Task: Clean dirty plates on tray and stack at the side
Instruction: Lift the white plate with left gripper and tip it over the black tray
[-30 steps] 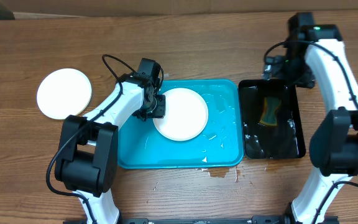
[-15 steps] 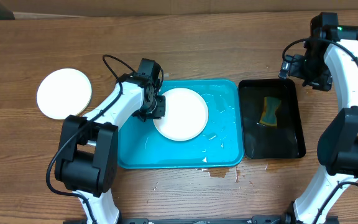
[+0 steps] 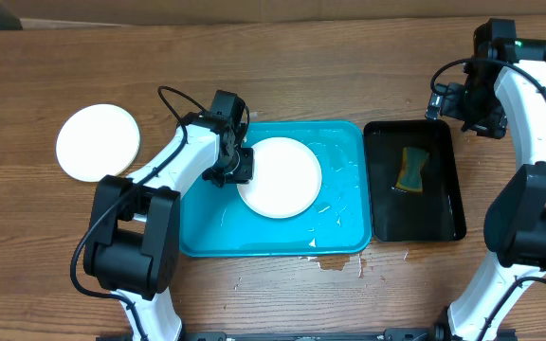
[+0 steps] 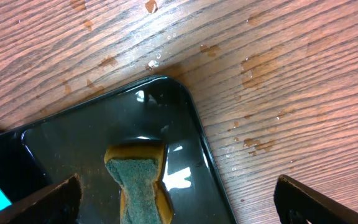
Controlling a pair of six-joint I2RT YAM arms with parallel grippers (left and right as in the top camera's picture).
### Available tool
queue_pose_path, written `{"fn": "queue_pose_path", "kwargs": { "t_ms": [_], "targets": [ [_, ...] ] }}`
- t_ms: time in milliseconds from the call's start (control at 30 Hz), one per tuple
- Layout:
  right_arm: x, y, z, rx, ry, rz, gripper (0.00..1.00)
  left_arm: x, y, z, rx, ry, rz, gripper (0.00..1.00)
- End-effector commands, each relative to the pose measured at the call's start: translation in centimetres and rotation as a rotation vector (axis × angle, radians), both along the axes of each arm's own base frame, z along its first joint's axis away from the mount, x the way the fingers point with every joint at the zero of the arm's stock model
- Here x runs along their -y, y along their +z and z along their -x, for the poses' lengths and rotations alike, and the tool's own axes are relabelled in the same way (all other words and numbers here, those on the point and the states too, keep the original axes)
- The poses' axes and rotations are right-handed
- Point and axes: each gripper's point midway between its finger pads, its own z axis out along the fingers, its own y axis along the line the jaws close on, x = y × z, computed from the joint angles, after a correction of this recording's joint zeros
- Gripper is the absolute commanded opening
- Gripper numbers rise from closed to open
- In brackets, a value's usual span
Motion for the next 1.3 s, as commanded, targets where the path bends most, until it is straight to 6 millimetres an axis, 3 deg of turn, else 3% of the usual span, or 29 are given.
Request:
{"fn": "queue_pose_path", "kwargs": {
  "t_ms": [0,100,233,400,600,1033,1267],
  "targets": [
    [0.0,1.3,-0.3,0.037,0.003,0.007,1.00,0.5,-0.3,0.3,-0.017,-0.012,0.013,0.41],
    [0.0,1.3,-0.3,0.037,0.003,0.007,1.00,0.5,-0.3,0.3,-0.017,-0.012,0.013,0.34],
    [0.0,1.3,-0.4,0.037,0.003,0.007,1.00,0.5,-0.4,0.4,-0.019,-0.012,0.012,0.04],
    [0.0,1.3,-0.4,0.037,0.003,0.007,1.00,-0.2,0.8,0.3,-0.027,-0.013,-0.001,0.04],
    [0.0,1.3,-0.3,0.037,0.003,0.007,1.00,-2.1,5.3,-1.9,0.037,0.007,-0.116,0.04],
    [0.0,1.3,-0.4,0.037,0.003,0.007,1.00,0.3,15.4,-6.1,0.270,0.000,-0.181,0.04],
    [0.0,1.3,-0.3,0.037,0.003,0.007,1.00,3.1,17.2,-6.0,0.348,-0.058,-0.229,0.04]
  ]
}}
